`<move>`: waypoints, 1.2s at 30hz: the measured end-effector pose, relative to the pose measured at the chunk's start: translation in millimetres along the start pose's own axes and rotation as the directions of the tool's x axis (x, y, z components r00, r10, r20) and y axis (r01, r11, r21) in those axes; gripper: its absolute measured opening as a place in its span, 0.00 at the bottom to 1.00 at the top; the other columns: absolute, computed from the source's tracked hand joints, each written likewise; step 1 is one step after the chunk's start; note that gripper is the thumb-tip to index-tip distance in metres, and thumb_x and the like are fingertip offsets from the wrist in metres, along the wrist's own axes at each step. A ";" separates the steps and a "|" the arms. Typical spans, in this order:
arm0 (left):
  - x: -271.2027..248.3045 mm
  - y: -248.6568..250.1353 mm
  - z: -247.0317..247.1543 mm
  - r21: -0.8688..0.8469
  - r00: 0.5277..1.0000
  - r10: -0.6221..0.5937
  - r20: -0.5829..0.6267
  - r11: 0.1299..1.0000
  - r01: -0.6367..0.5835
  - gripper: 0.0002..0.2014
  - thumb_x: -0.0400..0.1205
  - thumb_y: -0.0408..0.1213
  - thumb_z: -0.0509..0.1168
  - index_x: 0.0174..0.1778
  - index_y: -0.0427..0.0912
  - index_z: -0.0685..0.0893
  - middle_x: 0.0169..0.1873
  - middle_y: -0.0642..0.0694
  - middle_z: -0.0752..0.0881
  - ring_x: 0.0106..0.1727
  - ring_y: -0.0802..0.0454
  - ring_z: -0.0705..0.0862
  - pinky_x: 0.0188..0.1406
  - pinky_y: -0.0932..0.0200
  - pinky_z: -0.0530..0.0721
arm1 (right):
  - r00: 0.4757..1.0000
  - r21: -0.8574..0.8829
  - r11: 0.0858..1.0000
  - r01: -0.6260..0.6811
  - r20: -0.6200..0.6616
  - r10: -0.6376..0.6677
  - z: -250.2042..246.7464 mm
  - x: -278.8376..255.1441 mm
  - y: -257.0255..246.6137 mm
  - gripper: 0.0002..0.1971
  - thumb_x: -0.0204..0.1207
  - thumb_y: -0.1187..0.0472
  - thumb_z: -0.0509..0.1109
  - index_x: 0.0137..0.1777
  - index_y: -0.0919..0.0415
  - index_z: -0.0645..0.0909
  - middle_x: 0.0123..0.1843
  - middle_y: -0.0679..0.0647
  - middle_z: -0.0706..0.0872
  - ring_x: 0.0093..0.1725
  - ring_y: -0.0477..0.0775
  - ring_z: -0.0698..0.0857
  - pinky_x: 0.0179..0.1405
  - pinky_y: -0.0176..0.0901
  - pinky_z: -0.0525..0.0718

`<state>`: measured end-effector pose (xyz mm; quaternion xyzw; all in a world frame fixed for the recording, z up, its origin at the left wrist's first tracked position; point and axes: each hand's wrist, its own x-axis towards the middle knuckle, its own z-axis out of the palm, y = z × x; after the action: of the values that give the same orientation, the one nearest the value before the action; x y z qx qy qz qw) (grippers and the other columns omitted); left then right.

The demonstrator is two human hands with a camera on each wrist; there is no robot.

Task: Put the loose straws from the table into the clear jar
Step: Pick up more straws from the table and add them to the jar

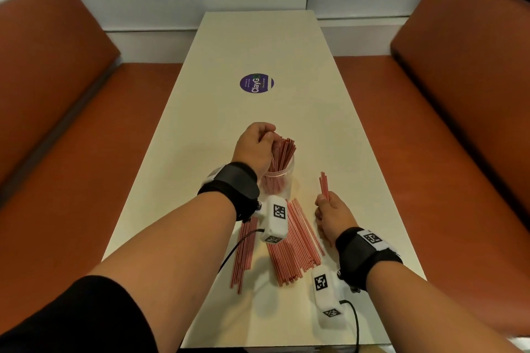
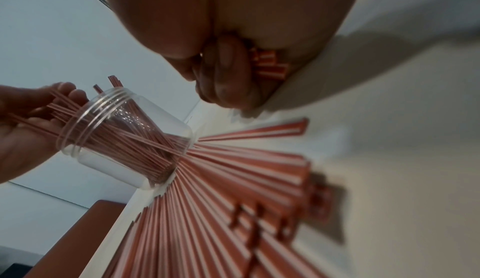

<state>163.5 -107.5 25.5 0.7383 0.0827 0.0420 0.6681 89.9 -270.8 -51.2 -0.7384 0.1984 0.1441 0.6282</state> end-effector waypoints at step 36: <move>-21.3 -1.4 -42.2 0.465 0.953 -0.095 0.288 0.884 -0.053 0.24 0.74 0.41 0.76 0.64 0.45 0.76 0.53 0.51 0.81 0.52 0.56 0.78 0.43 0.72 0.72 | 0.875 0.313 0.865 0.391 0.167 -0.455 68.6 29.5 -122.1 0.12 0.86 0.62 0.54 0.45 0.55 0.76 0.28 0.50 0.72 0.28 0.48 0.72 0.35 0.41 0.75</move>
<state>135.1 -69.9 29.5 0.8739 -0.0048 -0.0999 0.4758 176.2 -190.5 29.8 -0.6490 -0.0275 0.0599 0.7580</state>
